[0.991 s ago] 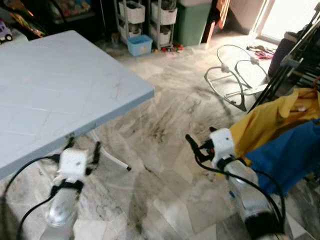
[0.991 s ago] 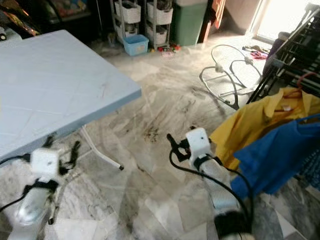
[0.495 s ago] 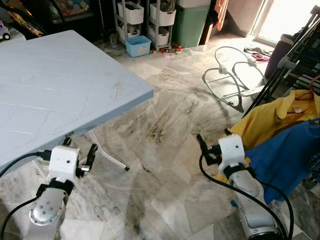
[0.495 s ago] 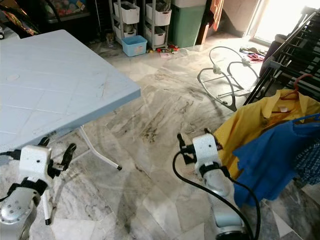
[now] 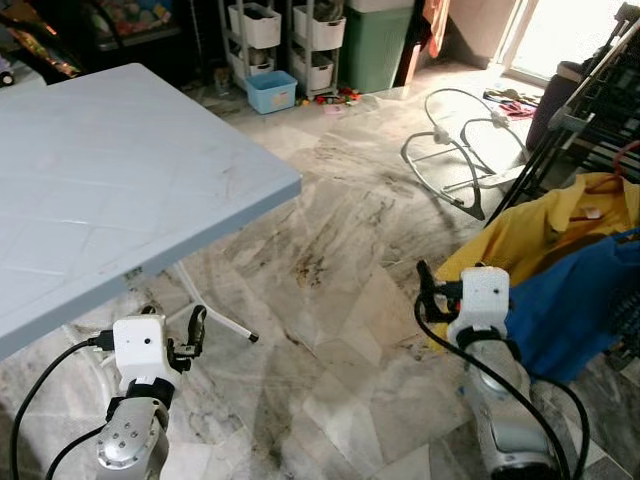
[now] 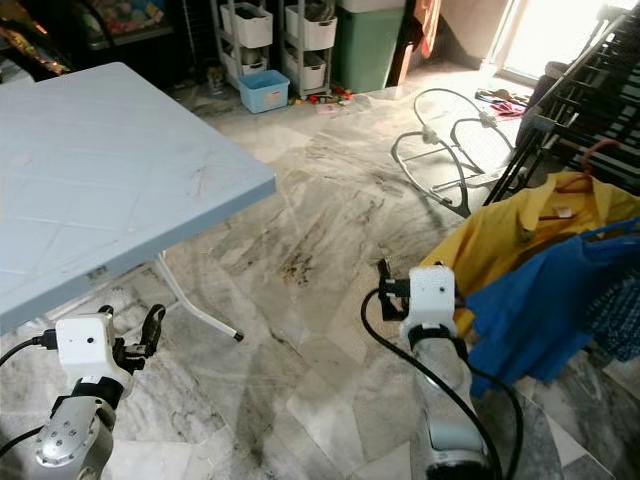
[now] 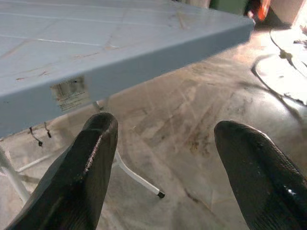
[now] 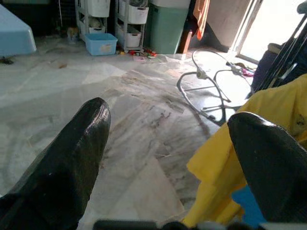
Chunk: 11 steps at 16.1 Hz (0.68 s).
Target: Hang hanger
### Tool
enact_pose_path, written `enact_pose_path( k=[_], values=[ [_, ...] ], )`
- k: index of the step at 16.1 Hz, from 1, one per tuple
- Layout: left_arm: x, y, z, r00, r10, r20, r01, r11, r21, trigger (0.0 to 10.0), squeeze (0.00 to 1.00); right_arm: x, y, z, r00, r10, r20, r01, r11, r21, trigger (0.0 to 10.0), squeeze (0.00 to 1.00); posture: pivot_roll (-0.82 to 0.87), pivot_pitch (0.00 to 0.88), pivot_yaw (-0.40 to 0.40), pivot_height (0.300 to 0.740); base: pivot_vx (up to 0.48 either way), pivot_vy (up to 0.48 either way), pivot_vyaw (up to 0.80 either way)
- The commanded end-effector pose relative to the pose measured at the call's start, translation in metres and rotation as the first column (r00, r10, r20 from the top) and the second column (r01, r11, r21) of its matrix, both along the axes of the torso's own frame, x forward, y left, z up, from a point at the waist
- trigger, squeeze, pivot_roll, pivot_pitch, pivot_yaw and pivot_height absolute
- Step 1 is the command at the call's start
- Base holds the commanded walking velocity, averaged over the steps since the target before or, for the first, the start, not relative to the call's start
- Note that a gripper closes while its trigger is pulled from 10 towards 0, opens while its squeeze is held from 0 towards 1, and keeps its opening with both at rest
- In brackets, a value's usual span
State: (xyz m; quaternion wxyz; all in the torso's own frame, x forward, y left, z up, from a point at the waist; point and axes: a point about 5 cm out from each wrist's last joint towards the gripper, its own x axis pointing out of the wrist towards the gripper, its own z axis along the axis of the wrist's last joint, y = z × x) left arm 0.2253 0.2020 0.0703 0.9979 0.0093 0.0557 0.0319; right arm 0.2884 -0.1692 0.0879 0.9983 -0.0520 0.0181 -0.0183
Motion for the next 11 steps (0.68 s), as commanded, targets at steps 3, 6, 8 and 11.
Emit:
enact_pose_path(
  k=[3,6,8,11],
  values=[
    [0.004,0.009,-0.005,0.999,-0.01,-0.039,0.011,0.999,0.031,10.0,0.0,-0.003,0.002,-0.007,0.999,-0.035,-0.027,0.036,0.999,0.033,10.0,0.0,-0.07,0.035,0.012,0.74,0.0,0.0,0.0],
    [0.01,0.003,-0.004,0.999,-0.042,-0.027,0.043,0.998,0.041,10.0,0.0,-0.009,-0.004,-0.011,0.996,-0.078,-0.05,0.08,0.996,0.042,10.0,0.0,-0.09,0.034,0.015,0.74,0.0,0.0,0.0],
    [0.015,-0.001,-0.004,0.999,-0.049,-0.022,0.049,0.998,0.035,10.0,0.0,-0.007,-0.007,-0.013,0.993,-0.095,-0.072,0.098,0.994,0.043,10.0,0.0,-0.09,0.027,0.009,0.74,0.0,0.0,0.0],
    [0.019,-0.006,-0.005,0.998,-0.061,-0.017,0.061,0.998,0.016,10.0,0.0,-0.005,-0.007,-0.013,0.993,-0.095,-0.074,0.098,0.994,0.041,10.0,0.0,-0.1,0.016,0.006,0.74,0.0,0.0,-0.75]
  ],
)
